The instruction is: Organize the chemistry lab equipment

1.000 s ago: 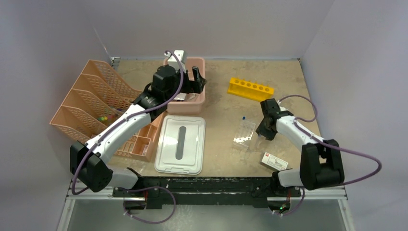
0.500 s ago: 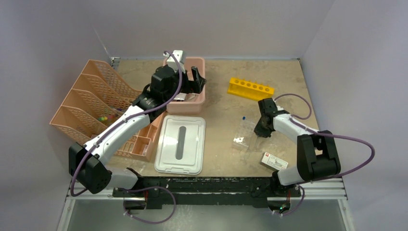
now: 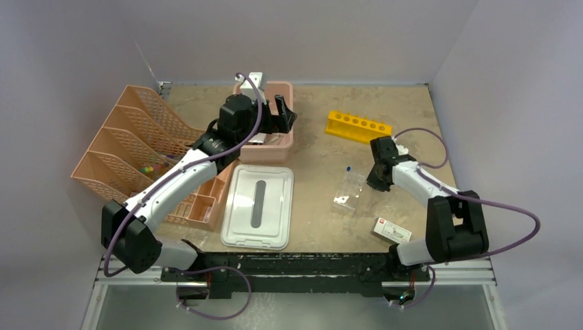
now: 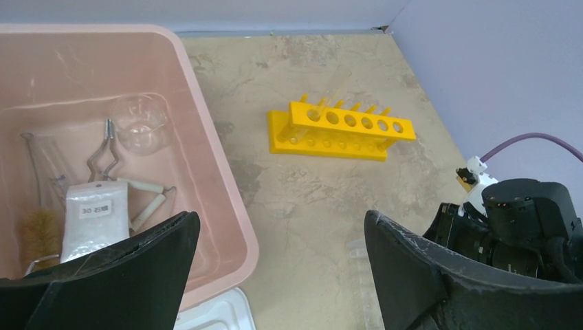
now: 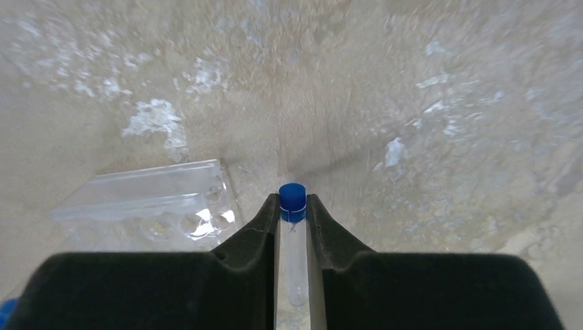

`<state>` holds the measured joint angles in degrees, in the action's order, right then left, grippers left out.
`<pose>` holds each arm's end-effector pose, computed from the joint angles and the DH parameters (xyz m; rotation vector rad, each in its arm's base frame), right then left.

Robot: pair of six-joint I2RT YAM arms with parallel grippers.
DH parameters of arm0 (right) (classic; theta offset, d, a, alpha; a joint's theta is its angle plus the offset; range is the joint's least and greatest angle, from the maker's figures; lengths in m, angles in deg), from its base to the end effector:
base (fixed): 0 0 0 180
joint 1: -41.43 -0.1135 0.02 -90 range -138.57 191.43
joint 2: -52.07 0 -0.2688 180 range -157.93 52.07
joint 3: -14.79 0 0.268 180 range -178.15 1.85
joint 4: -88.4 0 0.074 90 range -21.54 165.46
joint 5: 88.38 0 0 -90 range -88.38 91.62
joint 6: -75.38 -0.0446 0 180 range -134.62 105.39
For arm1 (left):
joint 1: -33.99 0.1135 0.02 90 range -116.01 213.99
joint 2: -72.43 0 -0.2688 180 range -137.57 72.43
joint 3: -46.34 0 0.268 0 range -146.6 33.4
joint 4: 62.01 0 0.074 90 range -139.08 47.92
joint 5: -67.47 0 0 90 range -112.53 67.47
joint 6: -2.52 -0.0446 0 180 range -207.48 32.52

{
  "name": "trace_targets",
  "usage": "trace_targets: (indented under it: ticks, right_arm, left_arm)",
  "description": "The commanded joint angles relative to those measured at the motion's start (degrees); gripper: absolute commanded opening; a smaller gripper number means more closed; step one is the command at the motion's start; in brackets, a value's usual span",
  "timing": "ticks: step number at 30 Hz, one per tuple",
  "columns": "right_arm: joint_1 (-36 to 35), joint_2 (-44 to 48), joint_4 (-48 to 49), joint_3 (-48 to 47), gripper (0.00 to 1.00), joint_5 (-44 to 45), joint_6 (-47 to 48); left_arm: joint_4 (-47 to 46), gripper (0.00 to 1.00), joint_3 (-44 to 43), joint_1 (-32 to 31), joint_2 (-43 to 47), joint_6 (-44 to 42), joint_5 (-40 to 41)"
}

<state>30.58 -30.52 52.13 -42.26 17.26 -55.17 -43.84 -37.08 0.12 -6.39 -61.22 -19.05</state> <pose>0.2796 0.0413 0.1614 0.7482 2.4743 -0.0384 0.2923 -0.1929 0.3709 0.0791 1.8601 -0.6852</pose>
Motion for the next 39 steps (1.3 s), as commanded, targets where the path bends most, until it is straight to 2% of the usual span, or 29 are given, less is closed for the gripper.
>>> trace_targets:
  ticks: [1, 6, 10, 19, 24, 27, 33, 39]
  right_arm:
    - [0.13, 6.19, -4.78, -7.22, 0.15, 6.75, 2.35]
    - [0.13, 11.81, -6.58, -14.53, 0.16, 7.40, 4.85]
    - [0.13, 15.61, -5.04, -20.26, 0.16, 2.52, 6.37]
    - [0.10, 18.46, -1.24, -28.31, 0.16, -9.25, 2.59]
    - [0.13, 18.78, 0.93, -29.16, 0.16, -15.26, -0.75]
    - [0.13, 18.95, 2.81, -27.52, 0.16, -17.76, -1.92]
    - [0.13, 18.97, 4.15, -25.36, 0.16, -20.43, -4.42]
    - [0.13, 18.52, 4.57, -24.88, 0.16, -22.28, -5.40]
  left_arm:
    - [-4.32, 0.89, -2.04, 0.03, -0.66, 4.00, -5.14]
    - [-16.58, 0.90, 1.38, 0.03, -0.36, 8.69, -15.50]
    - [-27.64, 0.91, 3.25, -0.36, -1.77, 15.06, -22.12]
    - [-27.20, 0.76, -3.15, -9.64, -11.83, 17.50, -22.87]
    - [-32.59, 0.71, -6.03, -11.50, -17.94, 22.92, -27.48]
    - [-33.98, 0.64, -8.61, -12.02, -21.93, 26.46, -30.76]
    - [-33.14, 0.52, -9.69, -12.54, -24.18, 28.02, -30.92]
    - [-32.54, 0.28, -10.22, -12.63, -24.98, 27.89, -31.71]
